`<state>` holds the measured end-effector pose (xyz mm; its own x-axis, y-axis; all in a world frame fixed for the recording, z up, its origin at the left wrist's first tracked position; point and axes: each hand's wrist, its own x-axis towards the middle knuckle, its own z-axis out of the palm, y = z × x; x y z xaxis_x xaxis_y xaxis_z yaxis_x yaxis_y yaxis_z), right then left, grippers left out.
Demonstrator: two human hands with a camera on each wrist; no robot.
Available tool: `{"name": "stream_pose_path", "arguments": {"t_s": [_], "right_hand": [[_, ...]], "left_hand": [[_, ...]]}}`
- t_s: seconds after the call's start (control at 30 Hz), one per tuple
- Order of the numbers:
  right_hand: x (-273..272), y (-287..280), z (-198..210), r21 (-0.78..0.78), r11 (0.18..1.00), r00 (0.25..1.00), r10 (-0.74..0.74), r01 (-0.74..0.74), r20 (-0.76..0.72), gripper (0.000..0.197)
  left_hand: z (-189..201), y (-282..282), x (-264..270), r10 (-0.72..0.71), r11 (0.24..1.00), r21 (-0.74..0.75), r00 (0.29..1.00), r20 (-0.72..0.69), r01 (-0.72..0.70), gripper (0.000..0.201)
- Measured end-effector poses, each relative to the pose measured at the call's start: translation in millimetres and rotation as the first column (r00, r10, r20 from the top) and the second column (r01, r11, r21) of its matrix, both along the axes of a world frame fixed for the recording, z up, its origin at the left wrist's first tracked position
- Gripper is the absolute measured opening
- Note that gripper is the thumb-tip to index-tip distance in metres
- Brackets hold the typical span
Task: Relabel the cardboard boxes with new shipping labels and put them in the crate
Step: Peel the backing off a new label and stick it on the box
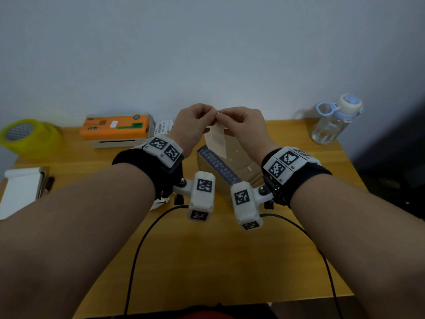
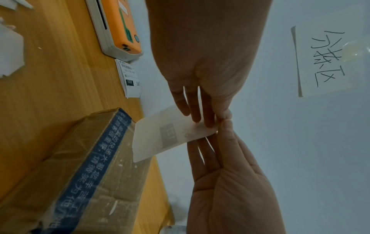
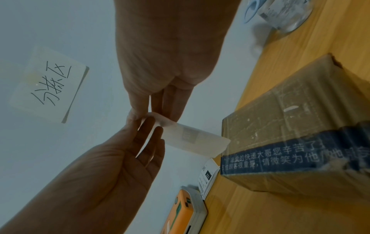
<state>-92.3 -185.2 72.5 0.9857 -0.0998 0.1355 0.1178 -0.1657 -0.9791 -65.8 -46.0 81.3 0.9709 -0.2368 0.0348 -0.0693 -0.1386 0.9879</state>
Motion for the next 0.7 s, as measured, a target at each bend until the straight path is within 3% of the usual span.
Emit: {"name": "stream_pose_path", "arguments": {"t_s": [0.37, 0.7], "right_hand": [[5.7, 3.1, -0.4, -0.021, 1.0, 1.0, -0.008, 0.007, -0.011, 0.016], [17.0, 7.9, 4.9, -0.093, 0.995, 1.0, -0.029, 0.028, -0.01, 0.012]], "left_hand": [[-5.5, -0.9, 4.7, 0.035, 0.999, -0.004, 0.999, 0.013, -0.035, 0.01], [3.9, 1.3, 17.4, 0.011, 0.984, 0.178, 0.998, 0.064, -0.022, 0.012]]}}
